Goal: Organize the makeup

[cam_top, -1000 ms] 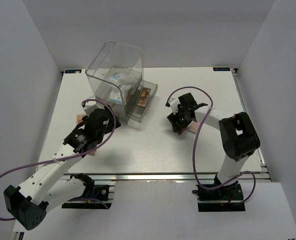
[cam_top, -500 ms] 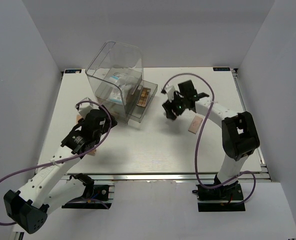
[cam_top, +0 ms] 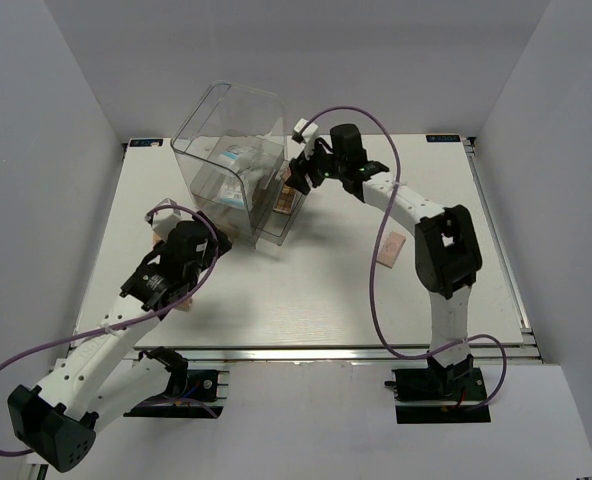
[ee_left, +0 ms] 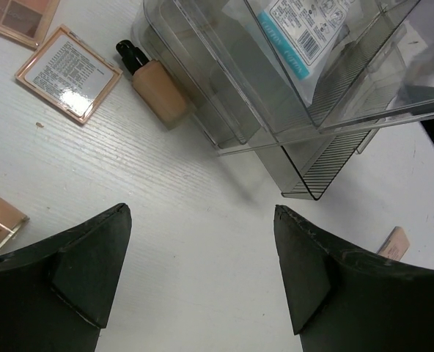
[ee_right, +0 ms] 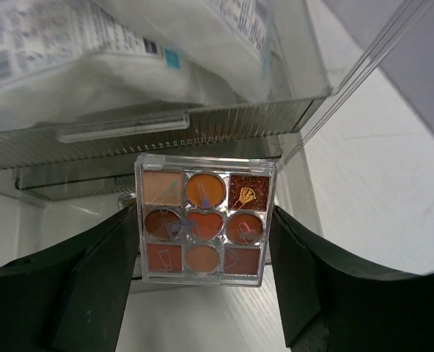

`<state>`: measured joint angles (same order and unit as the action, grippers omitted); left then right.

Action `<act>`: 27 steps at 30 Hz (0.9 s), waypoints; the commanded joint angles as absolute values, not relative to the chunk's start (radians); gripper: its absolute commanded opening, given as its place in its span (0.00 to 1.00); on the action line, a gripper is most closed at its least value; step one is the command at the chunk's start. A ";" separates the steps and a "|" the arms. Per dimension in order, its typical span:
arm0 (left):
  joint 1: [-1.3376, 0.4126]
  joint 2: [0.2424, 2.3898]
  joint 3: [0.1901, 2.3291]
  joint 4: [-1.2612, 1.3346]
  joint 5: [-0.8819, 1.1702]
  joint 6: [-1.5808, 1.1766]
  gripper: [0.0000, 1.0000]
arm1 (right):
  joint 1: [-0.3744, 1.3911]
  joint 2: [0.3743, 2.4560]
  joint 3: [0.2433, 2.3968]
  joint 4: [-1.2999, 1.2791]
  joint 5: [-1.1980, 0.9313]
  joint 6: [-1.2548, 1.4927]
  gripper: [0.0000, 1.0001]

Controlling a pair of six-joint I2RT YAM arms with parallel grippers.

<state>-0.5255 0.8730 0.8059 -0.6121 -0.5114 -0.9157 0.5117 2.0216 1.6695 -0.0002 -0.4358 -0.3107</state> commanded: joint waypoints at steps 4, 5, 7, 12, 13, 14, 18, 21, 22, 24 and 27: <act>-0.515 0.884 0.810 -0.586 -0.500 -0.934 0.88 | 0.522 2.115 1.793 0.104 -0.466 -0.279 0.33; -0.515 0.882 0.805 -0.586 -0.497 -0.940 0.88 | 0.523 2.124 1.792 0.106 -0.462 -0.294 0.46; -0.514 0.884 0.804 -0.587 -0.495 -0.948 0.88 | 0.523 2.129 1.784 0.107 -0.457 -0.308 0.62; -0.489 0.911 0.811 -0.587 -0.471 -0.959 0.87 | 0.523 2.088 1.718 0.109 -0.457 -0.327 0.89; -0.482 0.920 0.825 -0.594 -0.466 -0.960 0.87 | 0.523 2.073 1.700 0.115 -0.459 -0.331 0.89; -0.463 0.945 0.834 -0.610 -0.460 -0.960 0.86 | 0.523 2.036 1.663 0.123 -0.457 -0.336 0.89; -0.382 1.002 0.873 -0.643 -0.401 -0.921 0.77 | 0.520 1.909 1.555 0.164 -0.433 -0.405 0.89; -0.293 1.020 0.874 -0.643 -0.339 -0.858 0.61 | 0.505 1.777 1.410 0.282 -0.341 -0.420 0.89; -0.263 1.031 0.873 -0.641 -0.303 -0.838 0.59 | 0.473 1.746 1.310 0.358 -0.354 -0.363 0.89; -0.163 1.048 0.861 -0.632 -0.258 -0.793 0.59 | 0.422 1.712 1.308 0.272 -0.501 -0.319 0.85; -0.011 1.112 0.844 -0.612 -0.148 -0.765 0.70 | 0.345 1.706 1.351 0.077 -0.661 -0.261 0.61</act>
